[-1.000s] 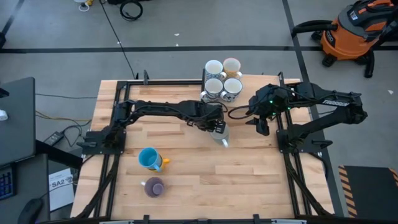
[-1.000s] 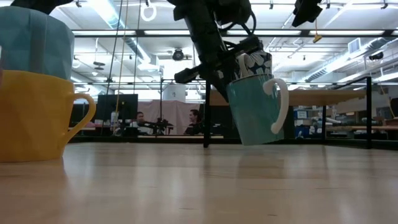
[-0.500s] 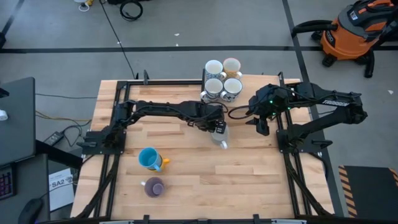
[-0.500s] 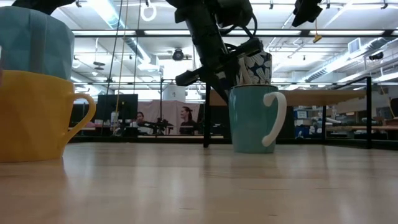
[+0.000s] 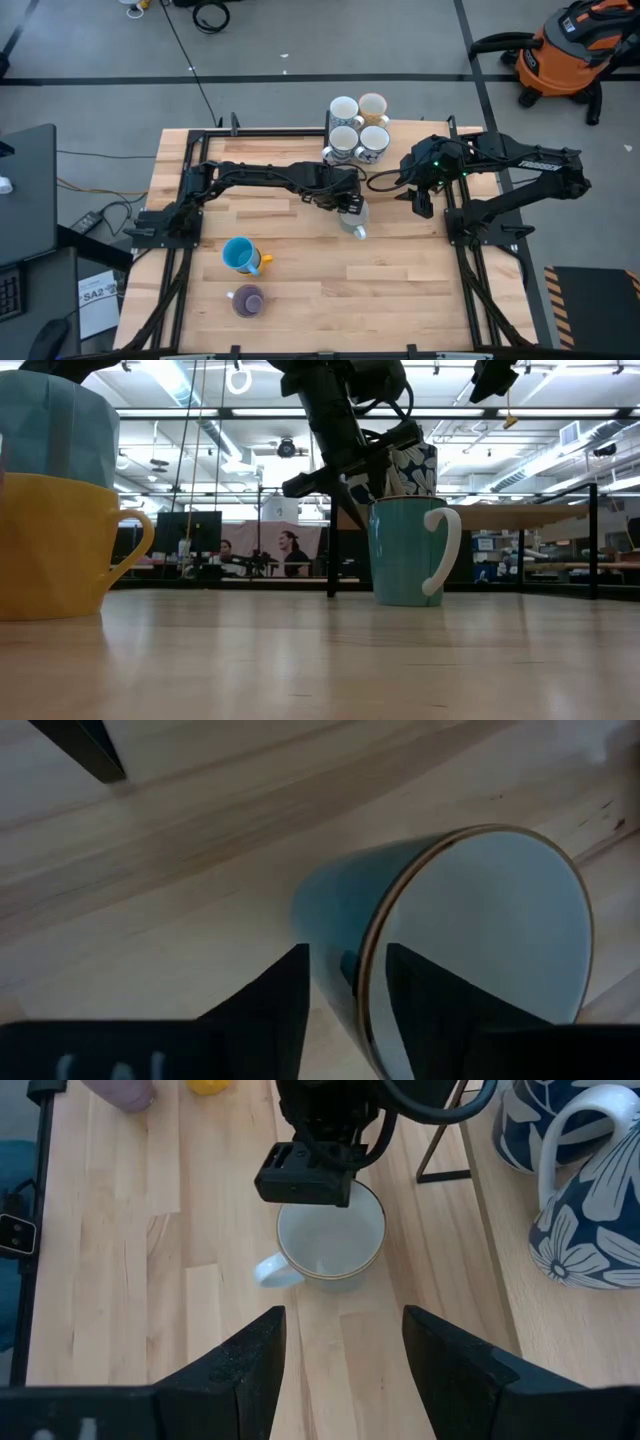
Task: Place coffee mugs
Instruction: Put the blue mug on the shelf
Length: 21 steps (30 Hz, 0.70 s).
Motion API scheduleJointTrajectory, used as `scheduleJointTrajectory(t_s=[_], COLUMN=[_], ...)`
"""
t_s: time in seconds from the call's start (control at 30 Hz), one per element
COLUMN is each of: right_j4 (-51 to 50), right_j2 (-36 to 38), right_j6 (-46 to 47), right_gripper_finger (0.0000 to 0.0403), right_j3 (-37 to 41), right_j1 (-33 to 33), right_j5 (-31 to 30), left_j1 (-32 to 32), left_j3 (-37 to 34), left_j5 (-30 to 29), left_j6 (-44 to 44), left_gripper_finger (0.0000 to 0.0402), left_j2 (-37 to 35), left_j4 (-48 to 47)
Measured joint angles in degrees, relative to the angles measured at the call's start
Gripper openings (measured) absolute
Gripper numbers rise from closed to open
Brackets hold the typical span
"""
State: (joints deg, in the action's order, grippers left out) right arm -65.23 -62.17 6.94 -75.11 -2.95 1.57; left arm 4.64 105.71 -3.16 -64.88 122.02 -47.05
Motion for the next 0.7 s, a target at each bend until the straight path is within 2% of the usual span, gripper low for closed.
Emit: scheduleJointTrajectory(t_s=[0.43, 0.7], right_j4=[0.00, 0.02], right_j2=[0.00, -0.04], right_j6=[0.00, 0.01], right_gripper_finger=[0.0208, 0.0208], right_j3=[0.00, 0.00], right_j1=[0.01, 0.00], right_j5=[0.02, 0.02], left_j1=[0.27, 2.04], left_j3=[0.00, 0.00], left_j5=[4.63, 6.36], left_j6=[2.61, 5.49], left_gripper_finger=[0.0153, 0.0153], left_j2=[-0.02, -3.69], left_j4=[-0.35, -1.41])
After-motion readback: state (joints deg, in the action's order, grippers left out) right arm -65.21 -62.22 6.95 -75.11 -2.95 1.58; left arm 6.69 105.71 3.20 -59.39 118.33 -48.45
